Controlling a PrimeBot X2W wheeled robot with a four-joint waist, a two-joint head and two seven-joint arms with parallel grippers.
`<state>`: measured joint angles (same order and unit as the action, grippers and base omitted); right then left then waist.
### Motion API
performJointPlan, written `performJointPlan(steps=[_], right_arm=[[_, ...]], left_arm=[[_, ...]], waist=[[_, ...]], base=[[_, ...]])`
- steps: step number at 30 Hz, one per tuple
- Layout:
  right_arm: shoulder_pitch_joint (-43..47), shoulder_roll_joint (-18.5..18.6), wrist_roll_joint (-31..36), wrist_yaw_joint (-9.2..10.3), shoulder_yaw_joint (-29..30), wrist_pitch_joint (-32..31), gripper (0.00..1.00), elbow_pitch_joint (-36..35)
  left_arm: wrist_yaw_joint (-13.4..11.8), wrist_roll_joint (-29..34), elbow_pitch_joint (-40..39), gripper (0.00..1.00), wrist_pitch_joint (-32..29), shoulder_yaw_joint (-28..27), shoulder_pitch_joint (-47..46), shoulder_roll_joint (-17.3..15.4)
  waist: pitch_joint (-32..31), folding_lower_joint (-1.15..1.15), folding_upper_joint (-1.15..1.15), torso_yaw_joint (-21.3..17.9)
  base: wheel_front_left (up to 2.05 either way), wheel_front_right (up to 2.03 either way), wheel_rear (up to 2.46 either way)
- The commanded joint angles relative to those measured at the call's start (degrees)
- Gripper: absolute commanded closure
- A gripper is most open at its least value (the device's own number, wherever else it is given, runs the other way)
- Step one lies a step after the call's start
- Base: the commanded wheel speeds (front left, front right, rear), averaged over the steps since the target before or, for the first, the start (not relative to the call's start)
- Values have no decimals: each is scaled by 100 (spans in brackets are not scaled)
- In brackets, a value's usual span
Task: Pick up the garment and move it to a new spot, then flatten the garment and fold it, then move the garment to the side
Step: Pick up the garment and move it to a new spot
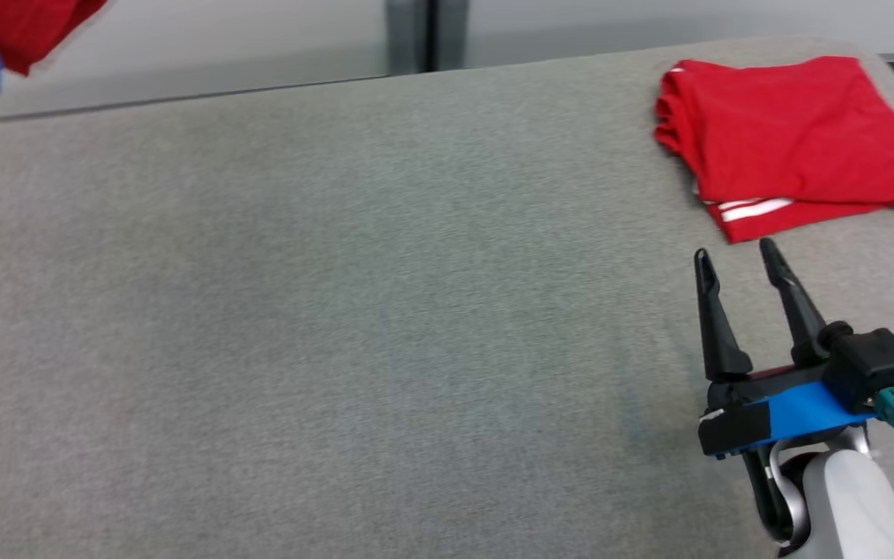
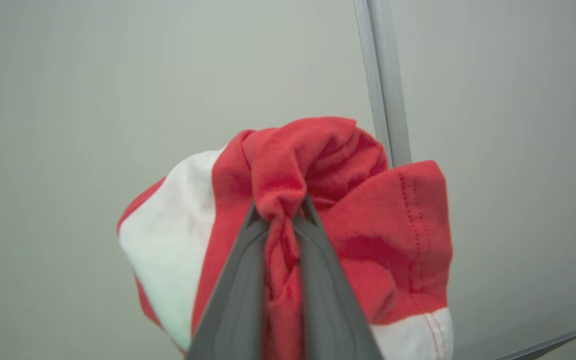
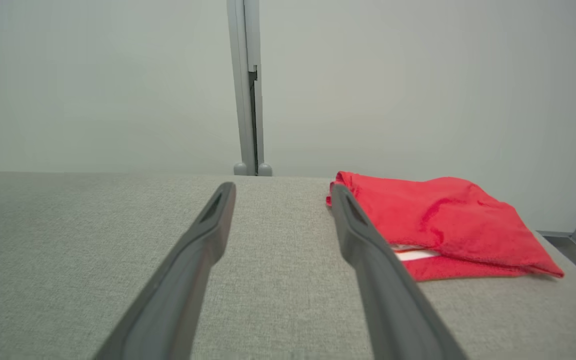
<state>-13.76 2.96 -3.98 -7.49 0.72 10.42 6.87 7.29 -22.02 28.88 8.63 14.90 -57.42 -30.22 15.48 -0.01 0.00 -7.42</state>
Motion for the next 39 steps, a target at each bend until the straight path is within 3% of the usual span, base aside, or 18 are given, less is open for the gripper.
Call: performJointPlan(steps=[1, 8, 15, 24, 35, 36, 37, 39], right_arm=[[58, -6, -142, 0, -80, 97, 0, 124], [2, -5, -513, 0, -371, 320, 0, 538], [-76, -7, -592, 0, -403, 425, 0, 724], [-120, -4, -530, 0, -368, 469, 0, 857], [-123, -5, -511, 0, -388, 476, 0, 916], [-119, -5, -506, 0, -383, 477, 0, 927], [-112, -4, -503, 0, -377, 478, 0, 941], [-93, -4, -491, 0, -356, 478, 0, 977]], left_arm=[[-46, 48, -317, 100, -160, 107, -36, 105], [-121, 69, -1225, 100, -639, 530, 317, 398], [-172, -31, -1506, 100, -758, 834, 907, 671], [-306, -155, -1084, 100, -466, 1274, 2070, 1112], [-140, -218, -6, 99, -3, 2027, 2930, 1781], [-123, -214, 53, 65, 55, 2080, 2941, 1841], [-111, -235, 111, 0, 117, 2111, 2942, 1890], [-93, -211, 183, 0, 247, 2164, 2884, 1942]], waist=[[-196, 1, 0, -316], [-270, 1, 0, -816], [-241, 1, 0, -912], [-262, 1, 0, -819], [-253, 1, 0, -689], [-266, 1, 0, -676], [-287, 1, 0, -661], [-333, 1, 0, -624]], base=[[0, 0, 0], [0, 0, 0], [0, 0, 0], [0, 0, 0], [0, 0, 0], [0, 0, 0], [0, 0, 0], [0, 0, 0]])
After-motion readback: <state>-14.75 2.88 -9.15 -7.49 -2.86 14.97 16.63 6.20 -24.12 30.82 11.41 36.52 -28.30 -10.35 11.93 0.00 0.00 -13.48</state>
